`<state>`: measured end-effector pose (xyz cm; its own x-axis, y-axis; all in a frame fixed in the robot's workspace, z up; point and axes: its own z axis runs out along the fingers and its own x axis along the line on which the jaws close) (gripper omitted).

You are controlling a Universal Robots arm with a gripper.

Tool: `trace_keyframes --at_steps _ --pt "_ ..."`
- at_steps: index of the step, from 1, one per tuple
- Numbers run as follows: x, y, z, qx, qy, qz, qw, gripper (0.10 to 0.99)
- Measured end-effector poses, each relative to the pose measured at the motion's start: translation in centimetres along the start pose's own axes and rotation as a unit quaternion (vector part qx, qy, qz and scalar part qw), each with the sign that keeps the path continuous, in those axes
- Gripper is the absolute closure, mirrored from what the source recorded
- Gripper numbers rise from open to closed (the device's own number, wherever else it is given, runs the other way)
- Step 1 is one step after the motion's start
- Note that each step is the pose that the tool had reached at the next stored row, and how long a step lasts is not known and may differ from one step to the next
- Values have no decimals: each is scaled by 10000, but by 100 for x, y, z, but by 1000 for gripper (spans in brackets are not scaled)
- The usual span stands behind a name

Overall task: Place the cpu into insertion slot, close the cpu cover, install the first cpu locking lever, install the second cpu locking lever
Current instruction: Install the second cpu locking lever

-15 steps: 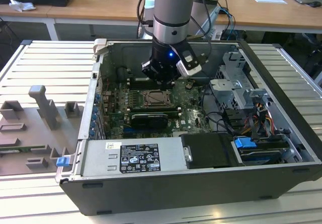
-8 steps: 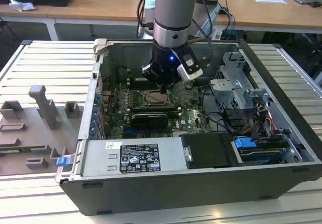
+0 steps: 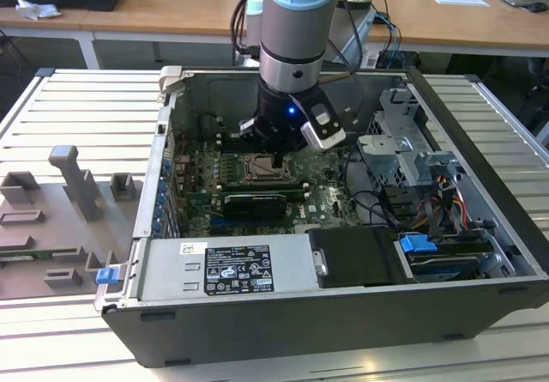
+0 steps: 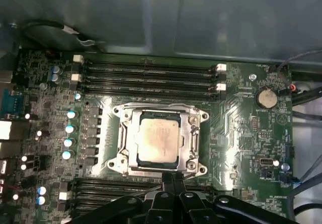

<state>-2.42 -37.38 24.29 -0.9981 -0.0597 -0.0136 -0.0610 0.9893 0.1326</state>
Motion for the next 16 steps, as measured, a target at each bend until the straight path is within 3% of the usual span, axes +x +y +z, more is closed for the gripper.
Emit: trace_keyframes --at_steps 7,12,13,15,16 --pt "247 -60 6 -2 1 -5 10000 980" --pt "327 -73 124 -9 2 -15 10000 980" --pt "343 -77 132 -21 2 -20 10000 980" --pt "380 -94 143 -132 -3 -28 9999 980" --pt "381 -105 146 -158 -6 -30 9999 980"
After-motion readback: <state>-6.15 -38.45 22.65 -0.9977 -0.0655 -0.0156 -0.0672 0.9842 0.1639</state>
